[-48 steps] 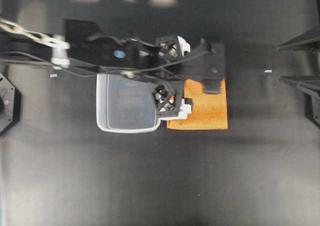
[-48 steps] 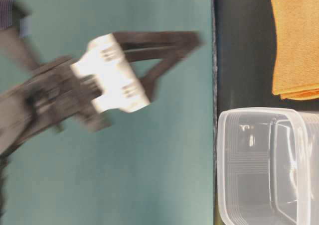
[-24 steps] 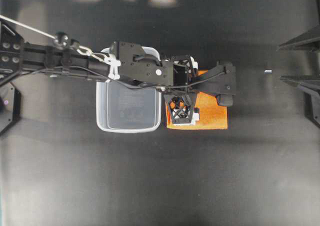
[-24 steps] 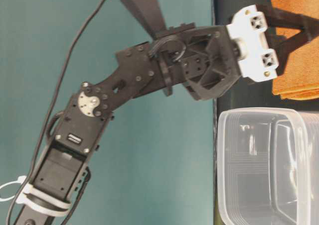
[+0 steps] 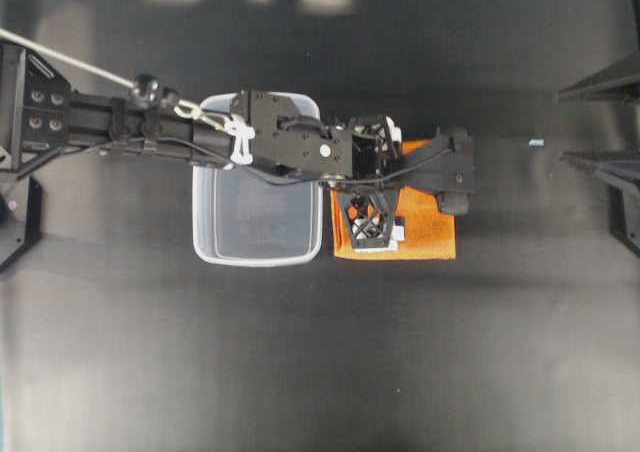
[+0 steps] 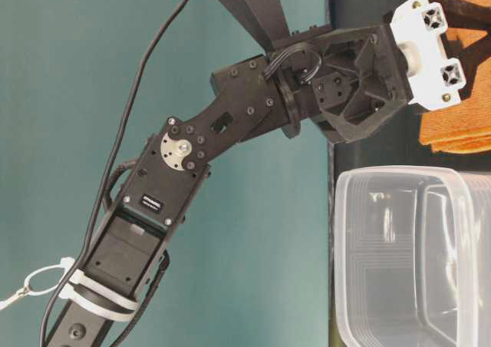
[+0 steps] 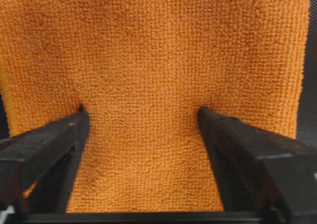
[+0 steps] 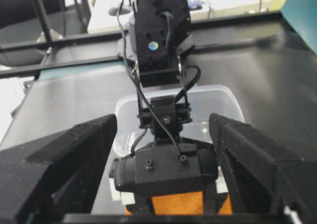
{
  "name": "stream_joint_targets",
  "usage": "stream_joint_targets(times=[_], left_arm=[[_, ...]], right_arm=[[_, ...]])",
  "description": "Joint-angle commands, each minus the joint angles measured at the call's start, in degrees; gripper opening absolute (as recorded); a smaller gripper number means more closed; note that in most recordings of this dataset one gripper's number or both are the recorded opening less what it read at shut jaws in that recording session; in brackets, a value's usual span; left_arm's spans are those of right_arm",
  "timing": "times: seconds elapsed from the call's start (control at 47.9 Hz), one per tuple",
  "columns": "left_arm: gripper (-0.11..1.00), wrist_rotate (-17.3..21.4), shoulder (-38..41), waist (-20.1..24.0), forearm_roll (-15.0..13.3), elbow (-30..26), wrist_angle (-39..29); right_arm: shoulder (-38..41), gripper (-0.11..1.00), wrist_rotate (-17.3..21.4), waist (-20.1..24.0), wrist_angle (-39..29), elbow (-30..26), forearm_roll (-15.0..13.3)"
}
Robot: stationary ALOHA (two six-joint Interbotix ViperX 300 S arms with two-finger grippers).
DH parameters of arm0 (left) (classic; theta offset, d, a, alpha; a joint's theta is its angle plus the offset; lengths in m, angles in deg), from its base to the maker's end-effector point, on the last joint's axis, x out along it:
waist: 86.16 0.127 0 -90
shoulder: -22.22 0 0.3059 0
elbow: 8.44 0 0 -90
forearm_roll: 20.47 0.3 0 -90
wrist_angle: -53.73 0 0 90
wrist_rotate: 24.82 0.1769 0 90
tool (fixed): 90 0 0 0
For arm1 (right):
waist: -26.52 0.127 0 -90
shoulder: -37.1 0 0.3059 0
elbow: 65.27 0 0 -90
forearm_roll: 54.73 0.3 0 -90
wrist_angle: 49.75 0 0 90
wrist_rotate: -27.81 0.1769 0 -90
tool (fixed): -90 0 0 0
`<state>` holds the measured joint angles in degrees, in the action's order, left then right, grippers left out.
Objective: Place the orange towel into the container with the left arm.
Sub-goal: 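Close the left gripper on the towel's edge and lift it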
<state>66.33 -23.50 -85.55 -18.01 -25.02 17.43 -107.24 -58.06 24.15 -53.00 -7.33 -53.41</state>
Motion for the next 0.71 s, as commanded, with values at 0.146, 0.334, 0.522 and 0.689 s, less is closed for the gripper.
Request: stream_joint_targets(times=[0.146, 0.334, 0.522, 0.689], left_arm=[[0.45, 1.67, -0.62, -1.32, 0.18, 0.09, 0.09], [0.06, 1.76, -3.16, -1.32, 0.09, -0.53, -0.53], [0.06, 2.55, -9.49, -1.41, 0.18, -3.08, -3.78], [0.06, 4.92, -16.88, -1.41, 0.18, -3.34, -11.43]], right_arm=[[0.09, 0.73, 0.09, -0.09, 0.18, -0.44, 0.18], [0.00, 0.73, 0.09, -0.09, 0.18, -0.44, 0.18], [0.00, 0.73, 0.09, -0.09, 0.18, -0.44, 0.18], [0.00, 0.73, 0.09, -0.18, 0.44, -0.44, 0.18]])
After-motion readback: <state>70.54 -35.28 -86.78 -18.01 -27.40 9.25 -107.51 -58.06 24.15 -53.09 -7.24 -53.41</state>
